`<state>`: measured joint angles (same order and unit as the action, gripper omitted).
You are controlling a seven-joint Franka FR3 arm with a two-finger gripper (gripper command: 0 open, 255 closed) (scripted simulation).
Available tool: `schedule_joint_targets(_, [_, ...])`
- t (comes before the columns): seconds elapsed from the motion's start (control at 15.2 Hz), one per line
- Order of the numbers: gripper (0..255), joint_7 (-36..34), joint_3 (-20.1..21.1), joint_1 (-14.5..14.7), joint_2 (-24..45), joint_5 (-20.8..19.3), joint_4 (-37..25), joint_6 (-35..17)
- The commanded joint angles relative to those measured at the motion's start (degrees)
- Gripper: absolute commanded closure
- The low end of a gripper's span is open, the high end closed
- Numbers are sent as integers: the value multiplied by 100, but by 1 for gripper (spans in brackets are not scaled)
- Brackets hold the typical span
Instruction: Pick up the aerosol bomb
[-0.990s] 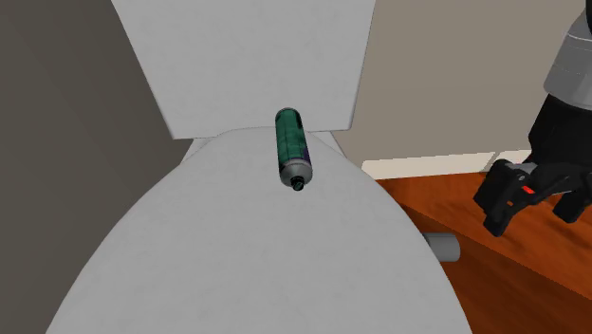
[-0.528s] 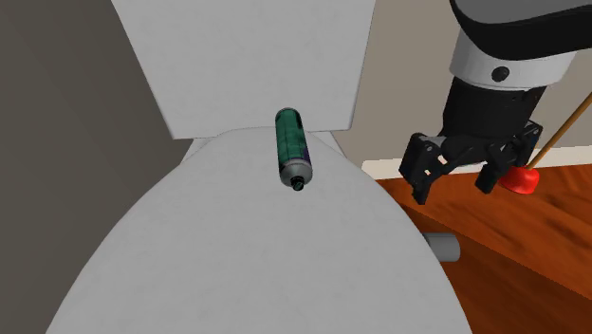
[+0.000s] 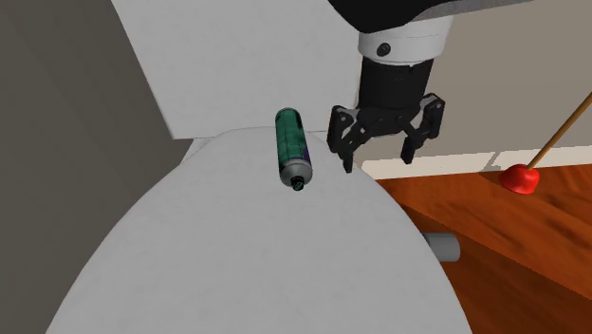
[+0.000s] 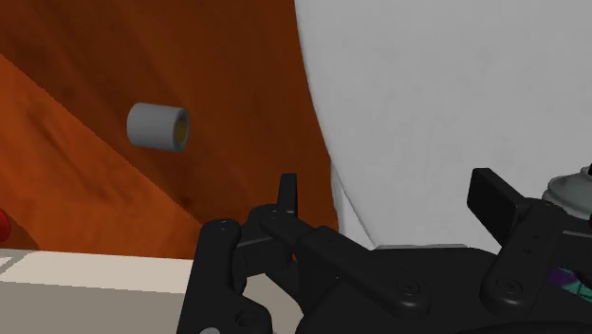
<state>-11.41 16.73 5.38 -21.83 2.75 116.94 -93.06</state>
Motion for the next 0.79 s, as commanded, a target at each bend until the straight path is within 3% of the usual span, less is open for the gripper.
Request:
schedule_joint_targets(0.0, [0, -244, 180, 41, 303, -1, -297, -84])
schedule_joint_targets(0.59, [0, -1323, 895, 283, 1959, -488, -2077, -205])
schedule_joint_targets(0.73, [0, -1403, 931, 321, 2079, -545, -2139, -274])
